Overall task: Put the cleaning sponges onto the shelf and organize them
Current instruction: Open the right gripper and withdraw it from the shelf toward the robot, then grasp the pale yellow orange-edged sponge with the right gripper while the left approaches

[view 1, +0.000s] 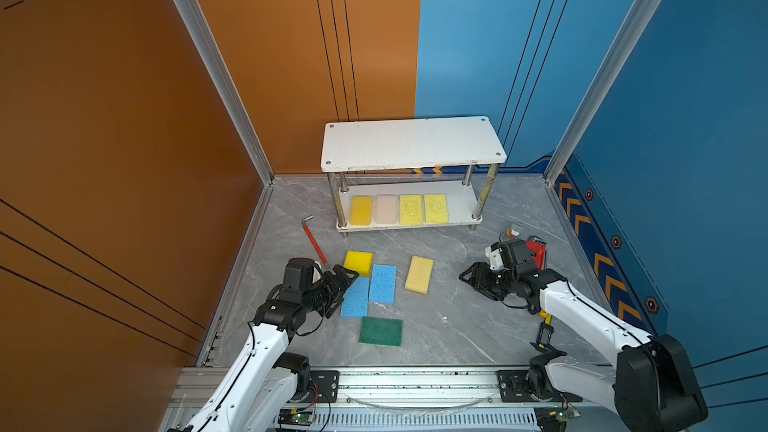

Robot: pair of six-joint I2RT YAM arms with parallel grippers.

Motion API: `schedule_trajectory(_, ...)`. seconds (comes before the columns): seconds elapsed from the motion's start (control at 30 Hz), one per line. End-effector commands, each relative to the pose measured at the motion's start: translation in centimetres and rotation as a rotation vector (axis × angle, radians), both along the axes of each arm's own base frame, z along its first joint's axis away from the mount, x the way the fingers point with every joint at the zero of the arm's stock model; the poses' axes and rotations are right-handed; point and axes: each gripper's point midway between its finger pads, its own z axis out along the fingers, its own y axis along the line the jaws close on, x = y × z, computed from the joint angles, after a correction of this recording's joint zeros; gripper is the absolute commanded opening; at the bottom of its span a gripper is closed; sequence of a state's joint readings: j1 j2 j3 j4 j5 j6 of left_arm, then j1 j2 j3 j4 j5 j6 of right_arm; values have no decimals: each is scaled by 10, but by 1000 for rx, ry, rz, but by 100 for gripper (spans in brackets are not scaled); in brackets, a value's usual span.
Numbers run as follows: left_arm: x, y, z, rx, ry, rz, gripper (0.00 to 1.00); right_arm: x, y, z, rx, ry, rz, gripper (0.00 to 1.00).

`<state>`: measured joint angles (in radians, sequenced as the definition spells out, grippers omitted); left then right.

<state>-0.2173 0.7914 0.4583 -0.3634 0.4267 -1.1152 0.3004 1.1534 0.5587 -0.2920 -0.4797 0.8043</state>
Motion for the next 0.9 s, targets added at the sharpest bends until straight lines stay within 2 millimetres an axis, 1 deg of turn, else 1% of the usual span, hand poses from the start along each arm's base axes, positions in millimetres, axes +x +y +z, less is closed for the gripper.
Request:
schedule_trajectory(0.0,13,-12,3,21,-53,-24,94,6,14,12,130,-36,-43,64)
schedule_trajectory(0.13,21,-40,5,32,-57,-130,95,9,25,12,137,-39,-19,65)
schedule_trajectory(0.23,29,-64,7,69,-64,-243,95,10,36,5,162,-24,-10,65)
schedule_trajectory(0.37,39,-92,1,117,-62,-358,94,13,50,-1,173,-18,4,64)
schedule_trajectory(0.4,47,-98,4,116,-90,-369,94,14,53,-2,175,-15,7,64)
schedule_trajectory(0.47,58,-111,3,105,-112,-389,93,15,58,-6,178,-4,18,63)
schedule_trajectory(0.53,69,-121,2,94,-126,-410,93,16,62,-8,181,2,22,62)
schedule_trajectory(0.67,82,-137,-18,115,-96,-480,92,21,70,-16,203,28,28,59)
schedule_trajectory(0.73,86,-143,-25,116,-87,-506,91,24,74,-18,209,35,37,58)
schedule_trajectory(0.87,93,-160,-28,119,-101,-563,91,29,79,-19,192,42,57,56)
